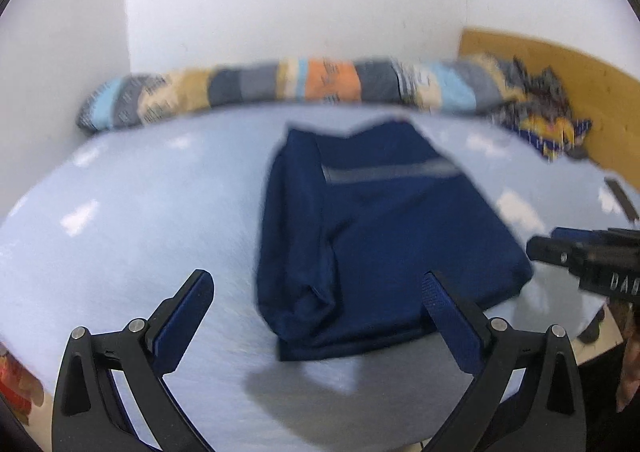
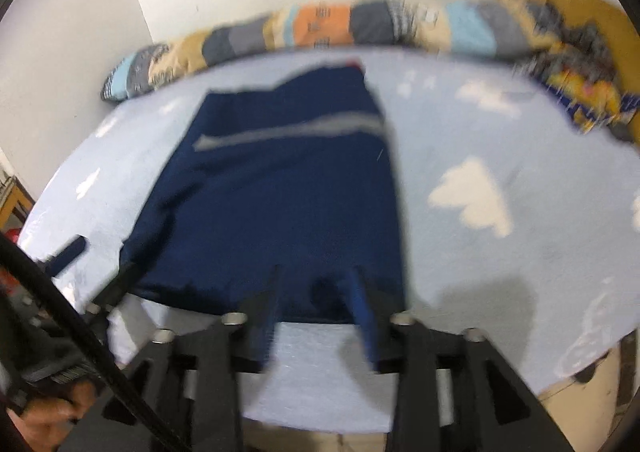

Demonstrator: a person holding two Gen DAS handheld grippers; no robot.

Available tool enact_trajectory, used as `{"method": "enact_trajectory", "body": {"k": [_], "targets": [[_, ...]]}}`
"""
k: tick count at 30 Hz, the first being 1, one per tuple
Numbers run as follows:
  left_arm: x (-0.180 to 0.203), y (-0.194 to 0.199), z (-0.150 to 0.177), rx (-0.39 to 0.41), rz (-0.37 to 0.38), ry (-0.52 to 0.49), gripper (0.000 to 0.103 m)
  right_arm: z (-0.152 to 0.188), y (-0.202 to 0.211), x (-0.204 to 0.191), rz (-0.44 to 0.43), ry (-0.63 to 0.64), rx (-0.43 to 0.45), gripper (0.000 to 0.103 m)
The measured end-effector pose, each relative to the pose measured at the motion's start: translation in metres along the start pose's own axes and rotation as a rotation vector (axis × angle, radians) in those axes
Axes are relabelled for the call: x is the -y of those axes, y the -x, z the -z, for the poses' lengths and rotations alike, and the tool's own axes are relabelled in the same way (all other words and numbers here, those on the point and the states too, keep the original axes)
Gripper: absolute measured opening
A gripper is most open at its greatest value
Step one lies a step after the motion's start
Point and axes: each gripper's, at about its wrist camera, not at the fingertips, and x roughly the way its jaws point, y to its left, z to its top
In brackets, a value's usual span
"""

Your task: Fold large clothes

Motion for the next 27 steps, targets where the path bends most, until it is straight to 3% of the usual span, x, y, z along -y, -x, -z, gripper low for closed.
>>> {"method": "enact_trajectory", "body": {"k": [2, 6, 8, 14, 17, 22, 27], "targets": [[-0.005, 0.025, -0.005, 0.044, -0.023, 0.014, 0.103, 0.003, 0.023, -0.006, 0.036, 0.043, 0.080, 0.061], [-0.009, 0.054, -0.013, 0.062, -0.104, 0.039, 0.103, 0.015, 0.058, -0.021, 0.081, 0.101, 0.210, 0.085], [-0.010, 0.063, -0.012, 0.082, -0.124, 0.035, 0.103, 0.020, 0.066, -0.026, 0.082, 0.108, 0.242, 0.089], [-0.008, 0.071, -0.012, 0.123, -0.318, 0.088, 0.103, 0.023, 0.070, -0.034, 0.110, 0.116, 0.268, 0.090], [-0.008, 0.070, -0.015, 0.115, -0.305, 0.078, 0.103, 0.020, 0.070, -0.029, 0.112, 0.091, 0.276, 0.090], [-0.012, 0.050, -0.013, 0.002, -0.226, 0.114, 0.103, 0.018, 0.067, -0.032, 0.091, 0.073, 0.268, 0.091], [-0.016, 0.048, -0.010, -0.005, -0.240, 0.148, 0.103, 0.019, 0.064, -0.042, 0.084, 0.103, 0.262, 0.091]]}}
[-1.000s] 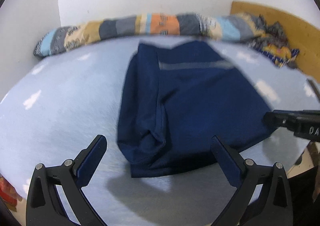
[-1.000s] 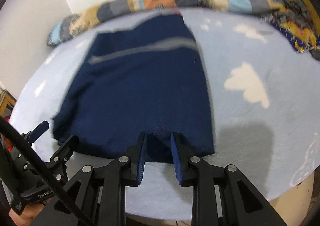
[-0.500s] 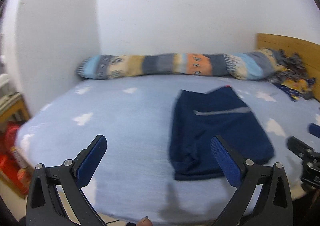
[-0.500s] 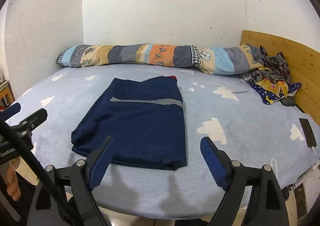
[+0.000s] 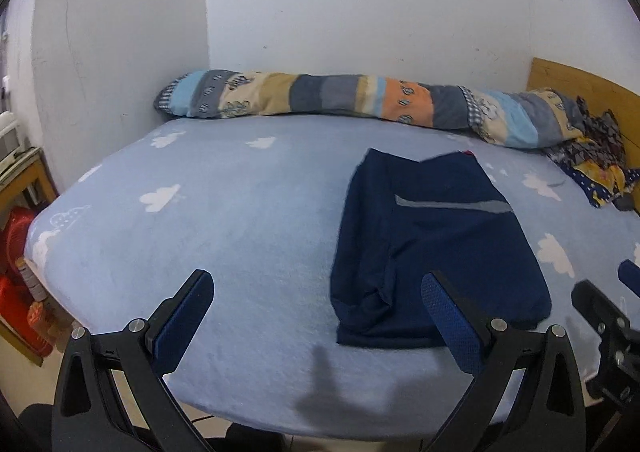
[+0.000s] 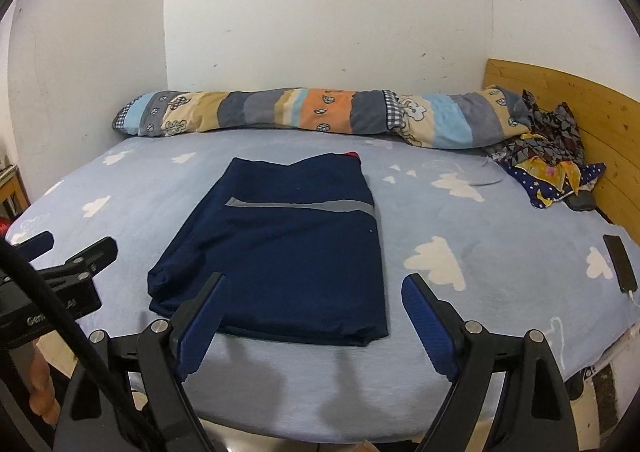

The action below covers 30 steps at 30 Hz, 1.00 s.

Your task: Fold large clothes

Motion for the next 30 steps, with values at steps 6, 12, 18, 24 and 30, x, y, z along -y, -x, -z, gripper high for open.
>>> {"method": "enact_trajectory", "body": {"k": [6, 12, 18, 24, 30], "targets": [[-0.001, 0.000, 0.000, 0.009, -0.018, -0.005, 0.103, 0.000, 0.004, -0.014, -0.005, 0.048, 0.027, 0.091], [0.002, 0.001, 0.000, 0.027, -0.030, -0.031, 0.103, 0.002, 0.003, -0.020, -0.001, 0.075, 0.021, 0.091], [0.004, 0.001, 0.002, 0.034, -0.036, -0.045, 0.103, 0.003, 0.002, -0.025, 0.035, 0.103, 0.019, 0.091], [0.007, 0.000, 0.003, 0.033, -0.043, -0.068, 0.103, 0.003, 0.001, -0.027, 0.062, 0.118, 0.013, 0.091], [0.010, 0.000, 0.004, 0.033, -0.039, -0.080, 0.103, 0.004, -0.001, -0.028, 0.079, 0.132, 0.005, 0.092]]}}
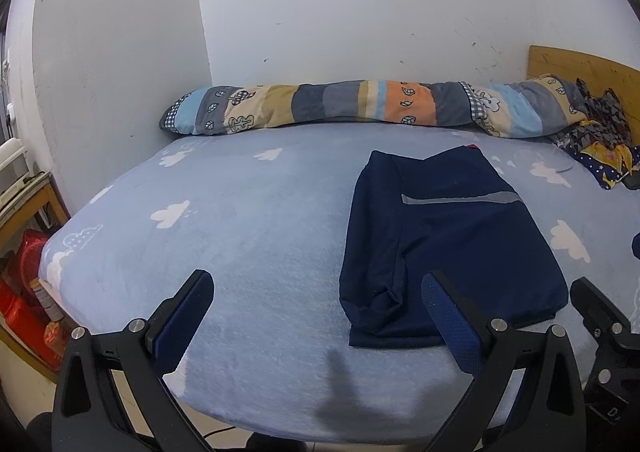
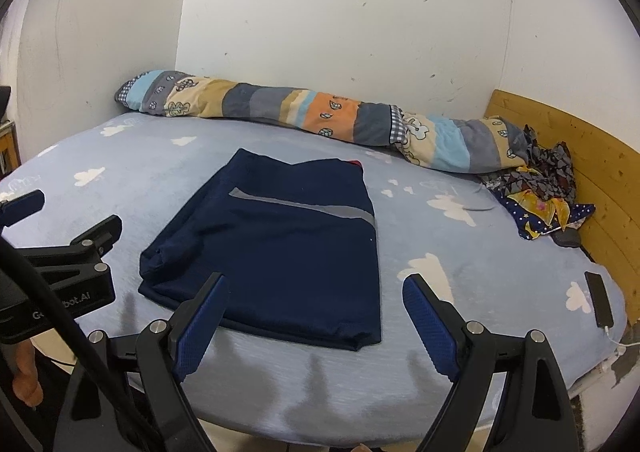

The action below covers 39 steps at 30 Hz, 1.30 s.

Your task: Fold large clothes

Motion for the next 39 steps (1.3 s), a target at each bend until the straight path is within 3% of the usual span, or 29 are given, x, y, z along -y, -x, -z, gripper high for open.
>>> {"method": "enact_trajectory", "body": {"k": [8, 39], "targets": [[0.0006, 0.0014, 0.0001, -0.004, 0.003, -0.003, 0.103, 0.0028, -0.0092, -0.0014, 0.027, 0.011, -0.048, 0.092], [0.0037, 0.0015, 0.0009, -0.004, 0.012, -0.021, 0.103, 0.0040, -0.0086, 0.0013, 0.030, 0.012, -0.050, 0.092]]}}
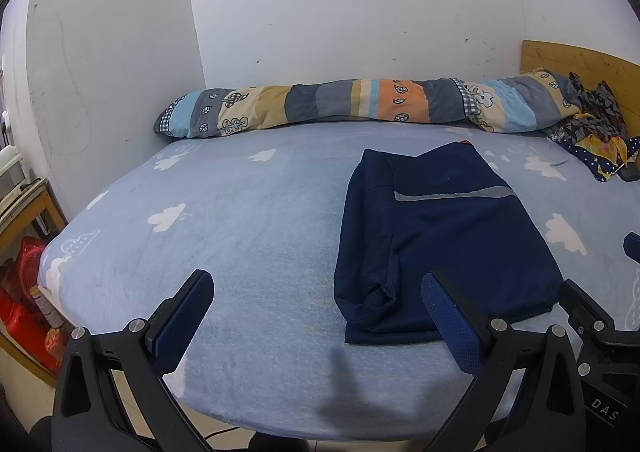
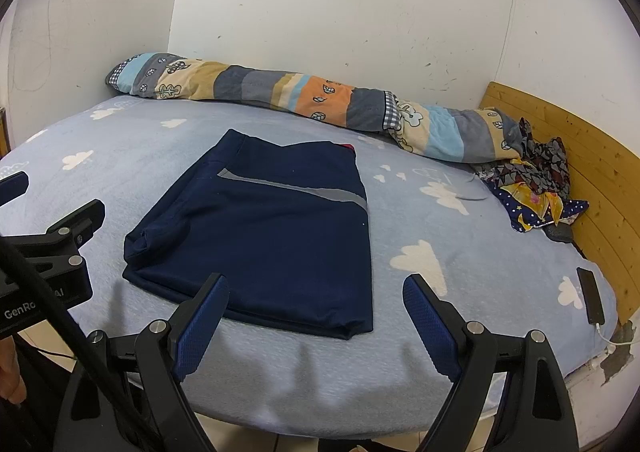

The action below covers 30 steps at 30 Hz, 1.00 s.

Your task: Fold large clothes

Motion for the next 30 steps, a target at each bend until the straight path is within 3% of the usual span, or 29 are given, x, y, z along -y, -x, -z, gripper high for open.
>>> {"method": "enact_trajectory", "body": {"k": [30], "targets": [[-0.0039, 0.0043, 0.0005, 0.004, 0.007, -0.039, 0.103, 0.0012, 0.0004, 0.0036, 0.000, 0.002, -0.001, 0.092]]}}
